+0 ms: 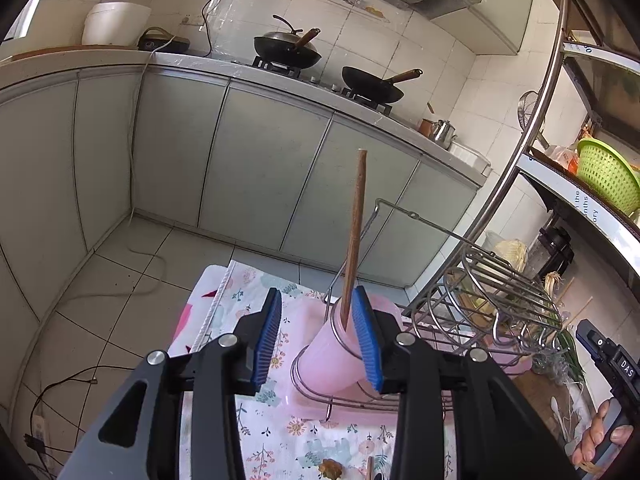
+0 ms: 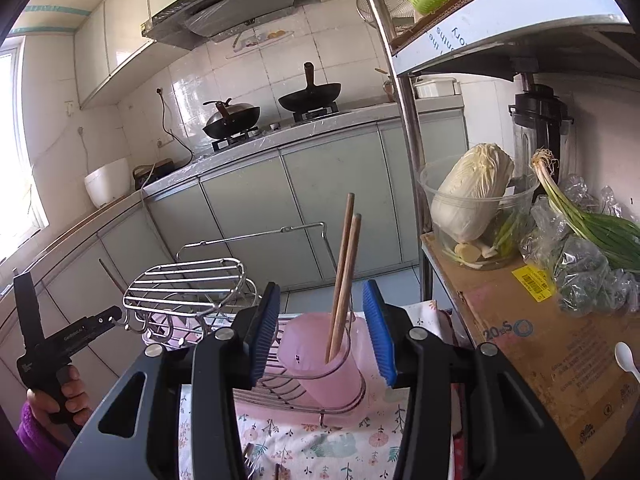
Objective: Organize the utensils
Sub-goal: 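Drop the chopsticks into the pink cup by opening both tools, then move both open tools back over the remaining utensils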
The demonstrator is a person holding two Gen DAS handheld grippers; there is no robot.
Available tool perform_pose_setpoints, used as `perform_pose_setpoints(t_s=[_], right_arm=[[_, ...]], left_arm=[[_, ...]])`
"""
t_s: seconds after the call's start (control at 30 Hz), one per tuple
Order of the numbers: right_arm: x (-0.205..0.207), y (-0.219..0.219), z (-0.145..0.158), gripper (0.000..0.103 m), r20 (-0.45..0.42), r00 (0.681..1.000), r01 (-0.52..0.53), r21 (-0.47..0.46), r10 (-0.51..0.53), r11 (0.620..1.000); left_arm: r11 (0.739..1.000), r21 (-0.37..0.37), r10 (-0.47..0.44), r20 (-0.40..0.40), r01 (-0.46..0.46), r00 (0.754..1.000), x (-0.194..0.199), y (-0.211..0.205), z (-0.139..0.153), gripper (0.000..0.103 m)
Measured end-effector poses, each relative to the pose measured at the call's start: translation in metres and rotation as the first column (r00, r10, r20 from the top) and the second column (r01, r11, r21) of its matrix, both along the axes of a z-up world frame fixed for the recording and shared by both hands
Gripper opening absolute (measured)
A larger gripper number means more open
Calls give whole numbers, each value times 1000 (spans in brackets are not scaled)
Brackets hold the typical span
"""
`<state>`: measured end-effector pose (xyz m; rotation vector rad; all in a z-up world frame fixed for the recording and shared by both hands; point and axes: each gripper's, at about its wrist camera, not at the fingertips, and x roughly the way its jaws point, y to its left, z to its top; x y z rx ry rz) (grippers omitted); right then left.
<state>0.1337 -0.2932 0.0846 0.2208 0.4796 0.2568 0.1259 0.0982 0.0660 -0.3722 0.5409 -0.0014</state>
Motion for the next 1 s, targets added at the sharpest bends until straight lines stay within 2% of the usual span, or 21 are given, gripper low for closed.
perform_pose_setpoints(t_s=[0.2,0.4,0.6,0.8,0.83,0.9,1.0], right_arm=[[-26,-4,-16,44,-37,999,1,13,-1,1000],[-45,8,-50,44,-113,993,-38,-5,37,999],[-60,25,-83,44,-191,977,-103,-26,97,994],[-69,38,-112,43,-268,951,-166,-24,154,986],[-71,39,-116,42,-279,947,-174,-22,161,984],[-71,41,-124,31,-318,930,-195,-10,181,981],[-71,42,-136,26,-365,906,-219,28,214,975]], left_arm=[[999,3,-47,-31,47,998,-28,-7,-8,36],[992,8,-126,-86,127,988,-49,-28,-27,36],[982,24,-180,-152,186,972,-65,-51,-57,36],[967,47,-230,-248,249,941,-71,-68,-90,36],[965,51,-236,-262,257,936,-71,-71,-94,36],[963,54,-238,-297,265,925,-70,-74,-103,36],[961,21,-251,-342,274,906,-66,-76,-115,36]])
